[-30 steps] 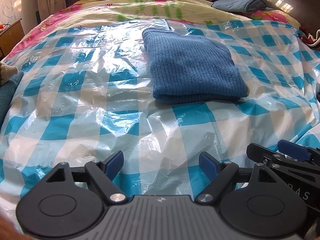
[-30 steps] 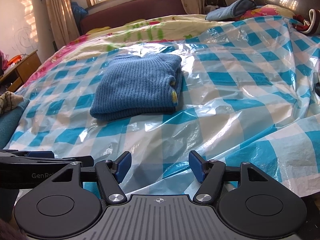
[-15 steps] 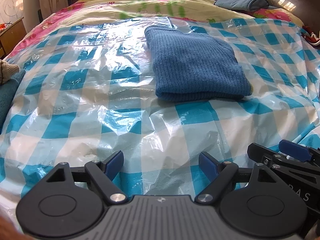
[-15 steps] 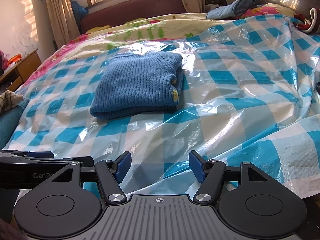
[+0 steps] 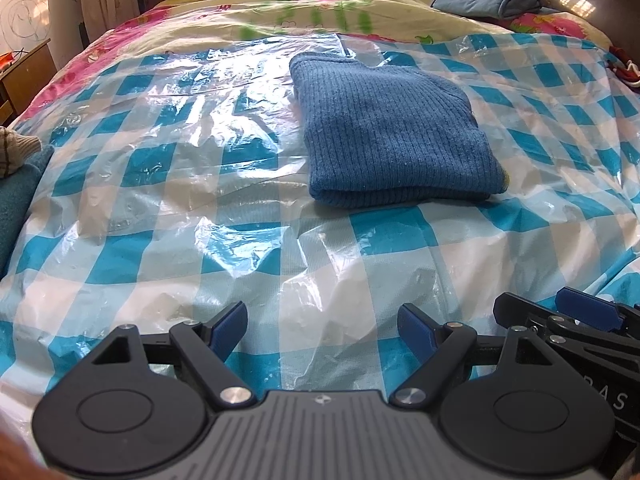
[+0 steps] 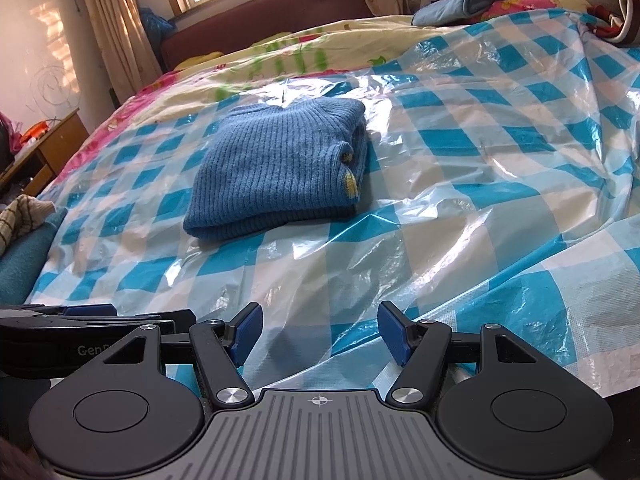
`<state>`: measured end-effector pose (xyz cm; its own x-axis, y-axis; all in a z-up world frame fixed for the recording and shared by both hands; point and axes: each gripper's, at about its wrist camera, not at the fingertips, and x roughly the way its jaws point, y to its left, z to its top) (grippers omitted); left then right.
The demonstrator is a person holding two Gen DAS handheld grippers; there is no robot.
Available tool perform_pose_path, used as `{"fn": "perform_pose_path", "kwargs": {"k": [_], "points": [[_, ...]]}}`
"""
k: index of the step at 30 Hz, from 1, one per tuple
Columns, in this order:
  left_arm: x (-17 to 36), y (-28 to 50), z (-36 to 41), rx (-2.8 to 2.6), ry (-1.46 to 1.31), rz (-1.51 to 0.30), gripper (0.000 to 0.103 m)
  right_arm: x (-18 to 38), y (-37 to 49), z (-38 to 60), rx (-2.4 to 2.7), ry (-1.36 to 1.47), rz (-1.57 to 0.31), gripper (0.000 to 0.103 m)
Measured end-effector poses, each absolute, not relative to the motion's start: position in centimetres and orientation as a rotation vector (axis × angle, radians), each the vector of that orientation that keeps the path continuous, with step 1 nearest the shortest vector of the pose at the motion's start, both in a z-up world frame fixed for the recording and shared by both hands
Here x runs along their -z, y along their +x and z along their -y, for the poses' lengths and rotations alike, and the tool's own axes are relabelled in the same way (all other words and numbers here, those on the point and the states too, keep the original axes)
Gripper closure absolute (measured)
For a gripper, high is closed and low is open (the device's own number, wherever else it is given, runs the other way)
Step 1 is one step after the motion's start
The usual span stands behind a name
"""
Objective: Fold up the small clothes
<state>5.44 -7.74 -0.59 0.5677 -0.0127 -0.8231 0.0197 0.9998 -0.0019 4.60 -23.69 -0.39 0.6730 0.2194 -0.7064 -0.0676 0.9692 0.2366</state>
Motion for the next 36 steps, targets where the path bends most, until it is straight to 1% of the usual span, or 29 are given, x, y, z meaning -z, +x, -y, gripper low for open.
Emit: {"fn": "perform_pose_path", "kwargs": {"k": [36], "points": [[1.2,5.6,6.6,0.037,-0.049,-0.978,0.017,0.7,4.6,23.0,-0.141,0.168,-0.804,0.038]]}}
